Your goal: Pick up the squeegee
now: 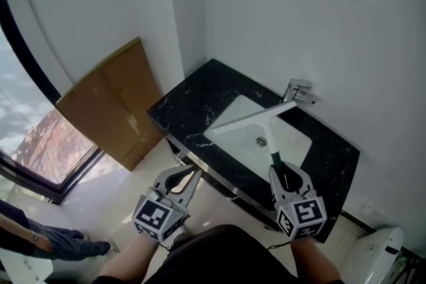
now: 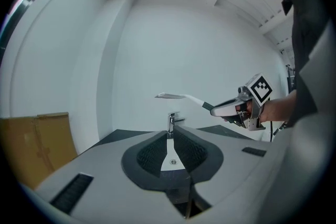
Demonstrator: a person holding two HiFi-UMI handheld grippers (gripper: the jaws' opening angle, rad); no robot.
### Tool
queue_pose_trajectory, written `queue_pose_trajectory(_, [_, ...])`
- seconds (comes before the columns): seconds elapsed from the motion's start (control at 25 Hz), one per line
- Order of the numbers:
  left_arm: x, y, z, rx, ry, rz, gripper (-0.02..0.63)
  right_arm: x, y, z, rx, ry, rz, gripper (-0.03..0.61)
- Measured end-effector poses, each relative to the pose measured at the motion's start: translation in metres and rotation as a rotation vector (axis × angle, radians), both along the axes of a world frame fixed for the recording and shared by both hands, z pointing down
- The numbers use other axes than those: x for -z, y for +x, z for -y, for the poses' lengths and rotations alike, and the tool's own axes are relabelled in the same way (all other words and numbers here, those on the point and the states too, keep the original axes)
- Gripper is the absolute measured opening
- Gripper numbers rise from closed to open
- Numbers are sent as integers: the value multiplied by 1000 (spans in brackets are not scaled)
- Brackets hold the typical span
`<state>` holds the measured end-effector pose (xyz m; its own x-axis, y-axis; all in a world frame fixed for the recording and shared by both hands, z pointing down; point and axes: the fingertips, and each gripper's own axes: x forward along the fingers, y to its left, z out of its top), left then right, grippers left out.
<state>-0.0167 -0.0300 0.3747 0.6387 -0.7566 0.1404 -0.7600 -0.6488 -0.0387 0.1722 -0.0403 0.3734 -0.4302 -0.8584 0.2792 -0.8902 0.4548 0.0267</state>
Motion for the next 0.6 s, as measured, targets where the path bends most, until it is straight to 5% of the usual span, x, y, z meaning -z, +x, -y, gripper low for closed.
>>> queue_pose_trajectory(0.6, [11, -37, -5, -103, 30, -6, 44, -7, -43, -19, -90, 18, 24, 86])
